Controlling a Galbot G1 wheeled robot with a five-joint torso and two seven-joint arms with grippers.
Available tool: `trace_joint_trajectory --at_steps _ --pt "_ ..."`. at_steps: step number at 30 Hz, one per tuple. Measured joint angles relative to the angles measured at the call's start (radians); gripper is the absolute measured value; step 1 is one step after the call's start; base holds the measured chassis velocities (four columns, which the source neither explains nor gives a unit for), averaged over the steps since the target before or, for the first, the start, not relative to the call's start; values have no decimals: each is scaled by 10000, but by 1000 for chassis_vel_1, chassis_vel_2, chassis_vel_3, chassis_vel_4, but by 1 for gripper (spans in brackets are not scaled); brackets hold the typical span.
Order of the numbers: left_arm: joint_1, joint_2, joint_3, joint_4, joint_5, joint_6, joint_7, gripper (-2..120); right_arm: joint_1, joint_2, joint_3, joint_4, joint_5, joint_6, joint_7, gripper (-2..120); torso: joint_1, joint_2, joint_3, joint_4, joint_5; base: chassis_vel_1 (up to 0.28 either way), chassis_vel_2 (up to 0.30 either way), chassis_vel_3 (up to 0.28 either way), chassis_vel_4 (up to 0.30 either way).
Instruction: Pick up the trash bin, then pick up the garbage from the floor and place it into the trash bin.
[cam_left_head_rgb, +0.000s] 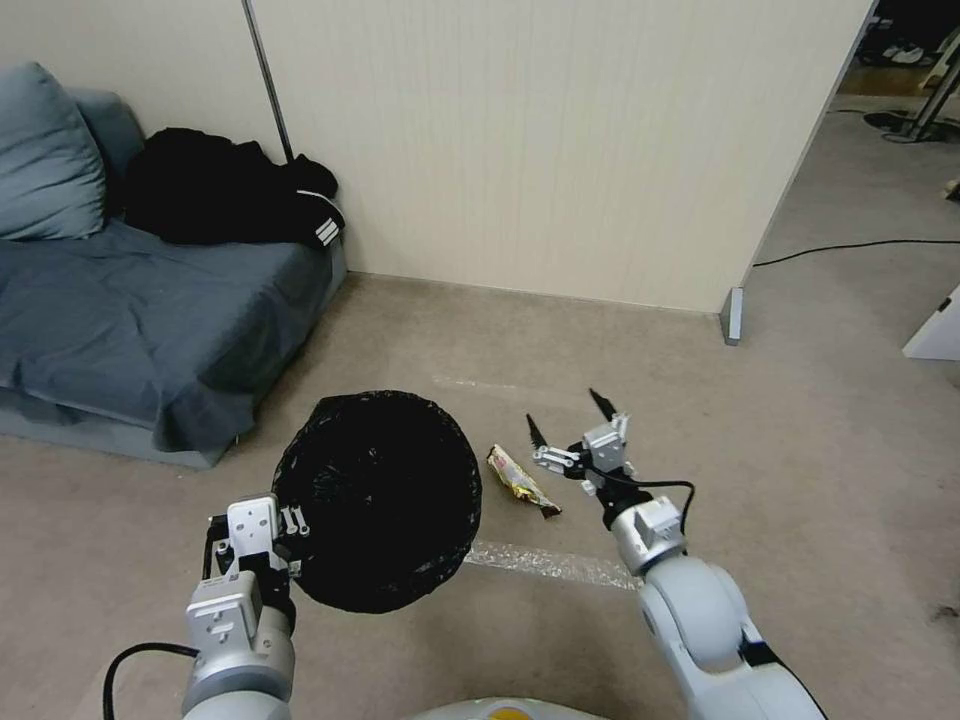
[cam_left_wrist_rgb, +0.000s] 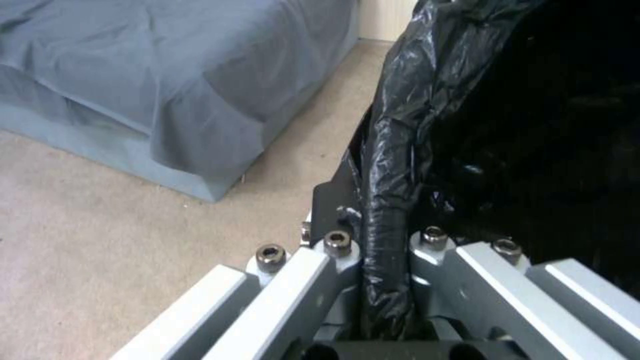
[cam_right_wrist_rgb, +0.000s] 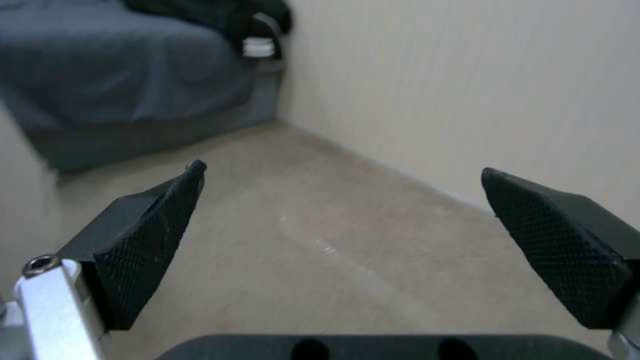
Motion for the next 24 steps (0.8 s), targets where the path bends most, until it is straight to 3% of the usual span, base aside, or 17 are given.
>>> trace_joint_trajectory --at_steps 10,24 --pt "121 -53 14 7 143 19 6 0 906 63 -812 -2836 -402 607 -336 100 1 0 0 -1 0 0 0 0 0" --pt "198 6 69 12 176 -81 -60 0 1772 630 -406 -5926 -1779 1449 -697 100 0 0 0 -1 0 0 0 0 0"
